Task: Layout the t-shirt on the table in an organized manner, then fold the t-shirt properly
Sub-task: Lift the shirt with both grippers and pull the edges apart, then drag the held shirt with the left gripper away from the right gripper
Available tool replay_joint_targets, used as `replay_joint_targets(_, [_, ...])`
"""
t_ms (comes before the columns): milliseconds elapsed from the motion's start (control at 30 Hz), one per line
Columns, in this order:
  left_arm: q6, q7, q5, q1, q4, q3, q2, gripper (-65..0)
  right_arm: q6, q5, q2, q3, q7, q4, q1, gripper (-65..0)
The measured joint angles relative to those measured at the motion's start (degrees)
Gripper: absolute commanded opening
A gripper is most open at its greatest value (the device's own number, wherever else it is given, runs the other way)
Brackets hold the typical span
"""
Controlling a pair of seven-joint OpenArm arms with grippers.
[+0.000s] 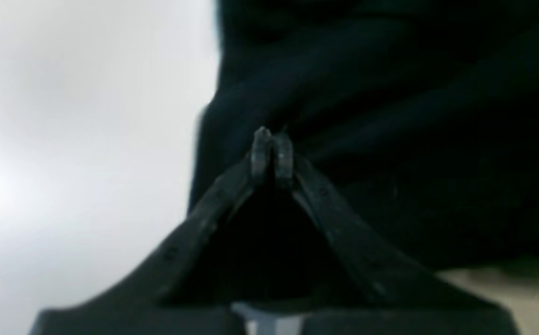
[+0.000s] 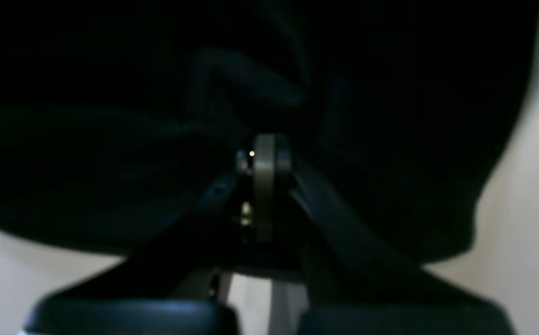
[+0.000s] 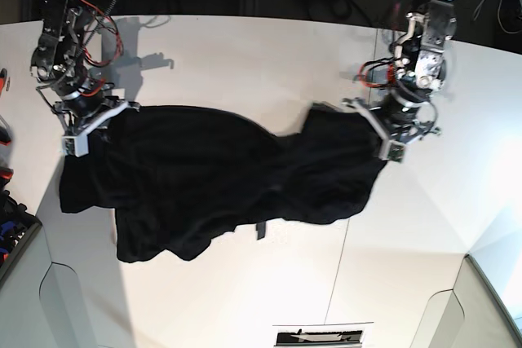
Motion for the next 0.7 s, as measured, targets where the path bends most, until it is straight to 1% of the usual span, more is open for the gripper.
replay_joint_targets(100, [0.42,-0.55,0.33,1.95,0.02,-0.20,-3.93,-64.4,0.20,1.99,1.90,0.17,0.07,0.11,-1.49,-65.0])
replay_joint_targets(167, [0.59,-0.68,0.46,2.93,0.11,-0.20,-5.27,-64.4,0.20,2.54,2.60,0.48,0.04,0.17,-1.99,-65.0])
replay_joint_targets(333, [1.44,-1.27,2.34,6.14,1.01,-1.20,-6.60,-64.4,0.31,4.94,3.08,4.50,-1.66,2.73,-4.52,-65.0])
replay_joint_targets(400, [1.42,1.16,2.32,7.69,2.75,-3.30,-6.60,-64.3,2.10,6.67,3.13,6.54,-3.17,3.67,-4.74,-65.0])
replay_joint_targets(467, [2.23,3.87,2.19,10.19,6.10,-6.10,-6.60,-63.3,3.48,8.31,3.26,8.07,-4.13,4.90,-4.81,-65.0])
replay_joint_targets(533, [1.44,6.99,0.35,12.81,10.47,-9.14,-6.69,-60.5,4.11,10.60,3.43,8.94,-4.44,6.38,-4.76,-65.0])
replay_joint_targets(567, [0.17,8.68,-0.74,13.79,13.00,-10.38,-6.75,-58.1,4.26,11.52,3.39,9.11,-4.48,7.02,-4.66,-65.0])
replay_joint_targets(633, [-3.91,10.78,-4.59,14.05,18.10,-12.09,-6.64,-51.4,4.33,12.63,3.34,9.16,-4.94,8.26,-4.63,-65.0])
replay_joint_targets(700, [-5.68,9.42,-7.67,13.51,23.76,-13.27,-6.19,-44.2,4.46,13.99,3.21,9.16,-6.43,9.46,-4.70,-65.0])
